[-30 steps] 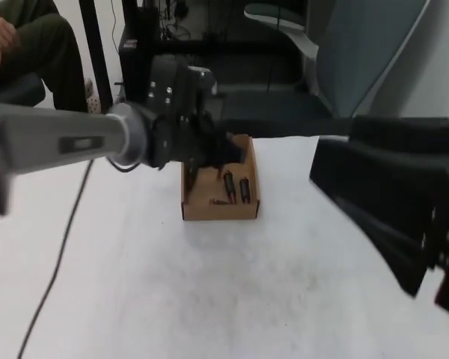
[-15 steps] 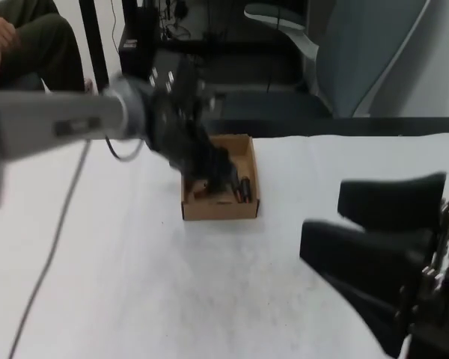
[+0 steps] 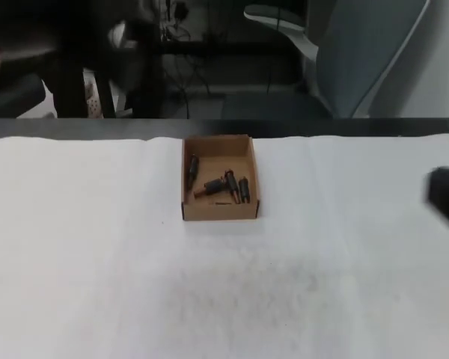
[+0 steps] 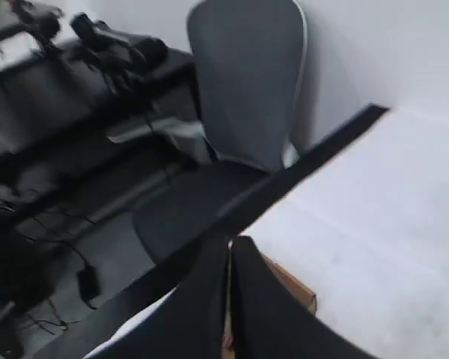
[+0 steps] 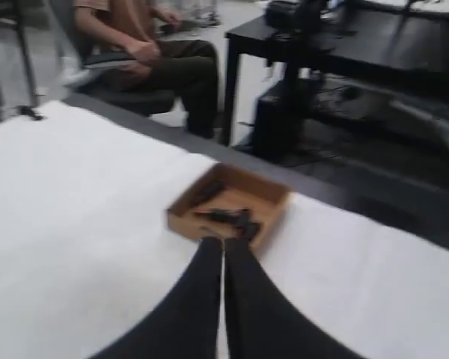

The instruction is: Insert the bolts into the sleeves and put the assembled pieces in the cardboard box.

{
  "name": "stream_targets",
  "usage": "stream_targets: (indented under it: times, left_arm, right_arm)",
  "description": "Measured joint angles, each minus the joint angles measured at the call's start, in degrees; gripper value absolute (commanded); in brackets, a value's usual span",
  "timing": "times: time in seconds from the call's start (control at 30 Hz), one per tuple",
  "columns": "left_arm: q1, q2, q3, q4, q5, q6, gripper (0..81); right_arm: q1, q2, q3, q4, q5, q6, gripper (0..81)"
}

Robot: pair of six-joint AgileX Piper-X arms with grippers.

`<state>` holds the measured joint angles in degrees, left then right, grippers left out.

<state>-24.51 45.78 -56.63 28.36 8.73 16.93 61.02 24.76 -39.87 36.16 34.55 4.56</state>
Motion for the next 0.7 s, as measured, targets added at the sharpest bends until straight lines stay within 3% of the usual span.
stream_targets:
  times: [0.17,0.37,0.53,0.7]
  left_arm:
    - [0.0,-20.8,11.3,0.8,-9.6,-5.3,1.8]
    - [0.0,-42.0,18.8,13.2,-17.7,-8.0,1.8]
    - [0.0,-46.5,21.6,22.4,-22.1,-11.9,1.8]
    - [0.0,-46.5,25.4,23.2,-22.6,-14.5,1.8]
  right_arm:
    - [0.0,-3.5,-0.1,1.8,9.4,-5.0,0.0]
    - [0.0,-5.6,0.6,13.6,7.2,-1.5,0.0]
    - [0.0,-8.7,6.0,16.5,5.8,6.3,0.0]
    - [-0.2,-12.7,20.2,-0.2,9.0,6.1,0.6]
